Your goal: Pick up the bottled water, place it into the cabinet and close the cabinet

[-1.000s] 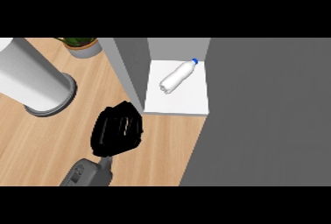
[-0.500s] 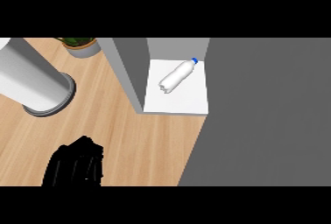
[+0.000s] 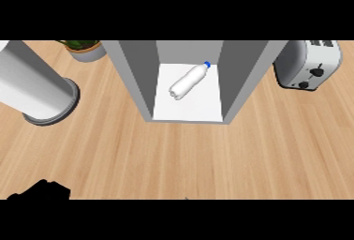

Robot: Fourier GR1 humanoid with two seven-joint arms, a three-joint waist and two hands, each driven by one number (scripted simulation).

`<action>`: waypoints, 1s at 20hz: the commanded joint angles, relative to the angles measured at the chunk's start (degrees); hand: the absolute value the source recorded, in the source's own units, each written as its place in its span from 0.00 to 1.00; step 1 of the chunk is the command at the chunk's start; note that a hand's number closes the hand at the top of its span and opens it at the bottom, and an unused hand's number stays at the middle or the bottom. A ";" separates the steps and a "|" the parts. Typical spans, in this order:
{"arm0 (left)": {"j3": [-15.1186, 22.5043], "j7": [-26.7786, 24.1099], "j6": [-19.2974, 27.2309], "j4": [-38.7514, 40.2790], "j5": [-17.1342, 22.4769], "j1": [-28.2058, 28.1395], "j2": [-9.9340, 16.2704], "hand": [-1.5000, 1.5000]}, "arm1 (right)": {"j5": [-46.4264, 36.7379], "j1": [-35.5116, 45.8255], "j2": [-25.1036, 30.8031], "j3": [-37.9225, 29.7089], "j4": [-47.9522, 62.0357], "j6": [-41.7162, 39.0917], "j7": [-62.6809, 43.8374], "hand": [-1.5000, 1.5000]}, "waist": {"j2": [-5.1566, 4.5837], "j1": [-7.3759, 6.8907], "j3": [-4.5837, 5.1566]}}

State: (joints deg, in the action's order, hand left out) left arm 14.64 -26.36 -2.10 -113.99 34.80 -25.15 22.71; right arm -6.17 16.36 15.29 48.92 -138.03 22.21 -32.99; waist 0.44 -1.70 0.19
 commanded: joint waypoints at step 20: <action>-14.38 -3.65 -16.43 -4.25 6.72 -17.66 3.04 1.00 | 14.03 32.77 -15.29 -28.35 45.72 -7.00 6.54 1.00 | -0.57 -0.20 -0.16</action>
State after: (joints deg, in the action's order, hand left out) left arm 0.67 -28.94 -16.65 -117.61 42.96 -40.08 26.71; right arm 6.49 45.69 -0.01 22.92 -102.07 15.63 -30.39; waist 0.24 -1.60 0.10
